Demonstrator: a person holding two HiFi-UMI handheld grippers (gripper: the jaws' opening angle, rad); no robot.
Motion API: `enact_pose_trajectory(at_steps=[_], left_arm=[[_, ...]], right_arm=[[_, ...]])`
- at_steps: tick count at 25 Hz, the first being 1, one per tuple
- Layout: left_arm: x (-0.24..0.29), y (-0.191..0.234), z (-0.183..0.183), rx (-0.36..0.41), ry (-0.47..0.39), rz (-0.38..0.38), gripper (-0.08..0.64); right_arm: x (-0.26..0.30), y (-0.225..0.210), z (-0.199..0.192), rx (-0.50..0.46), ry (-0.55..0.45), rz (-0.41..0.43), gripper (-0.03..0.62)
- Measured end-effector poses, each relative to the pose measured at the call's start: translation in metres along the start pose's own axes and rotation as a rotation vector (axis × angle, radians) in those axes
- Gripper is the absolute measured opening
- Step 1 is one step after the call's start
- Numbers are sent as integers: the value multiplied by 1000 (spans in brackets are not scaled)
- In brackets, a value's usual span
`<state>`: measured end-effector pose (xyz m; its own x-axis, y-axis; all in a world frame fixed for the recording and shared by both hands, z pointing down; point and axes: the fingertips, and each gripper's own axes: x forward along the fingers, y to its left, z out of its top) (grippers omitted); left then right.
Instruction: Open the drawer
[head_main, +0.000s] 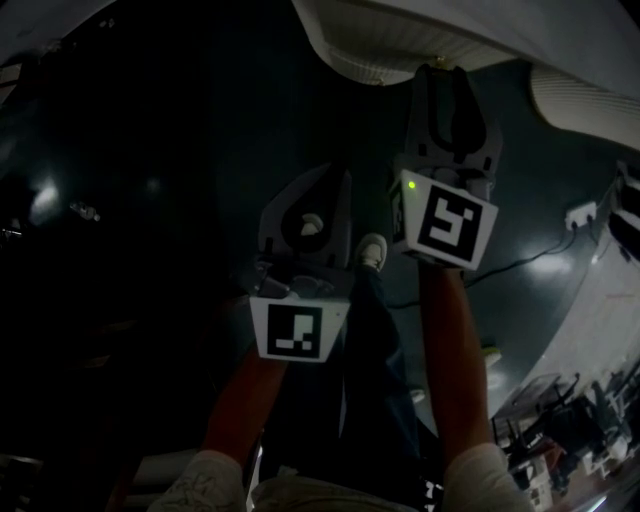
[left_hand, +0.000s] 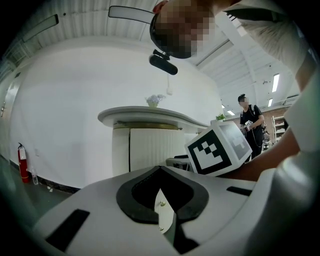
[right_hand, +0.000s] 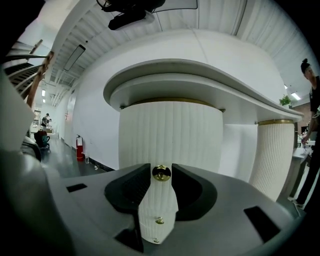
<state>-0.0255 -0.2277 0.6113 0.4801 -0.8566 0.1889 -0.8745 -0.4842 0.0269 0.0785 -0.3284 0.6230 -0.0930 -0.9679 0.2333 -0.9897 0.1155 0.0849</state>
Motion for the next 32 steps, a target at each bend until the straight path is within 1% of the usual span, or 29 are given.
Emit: enact_pose_trajectory(at_steps=[10,15,21,32], left_arm=[[-2,2,-3,8,13,5,2],[-2,3,3,11,0,8,2],[-1,5,13,11,-28,24,2],[-16,8,18,20,-46,57,2]], right_arm=[[4,-4,-1,8,-1,-20,109],[-4,-3,-2,5,-9,-31,107],[-24,-2,-7,4,-7,-29,107],[-79,8,-22,-2,15,-24,107]])
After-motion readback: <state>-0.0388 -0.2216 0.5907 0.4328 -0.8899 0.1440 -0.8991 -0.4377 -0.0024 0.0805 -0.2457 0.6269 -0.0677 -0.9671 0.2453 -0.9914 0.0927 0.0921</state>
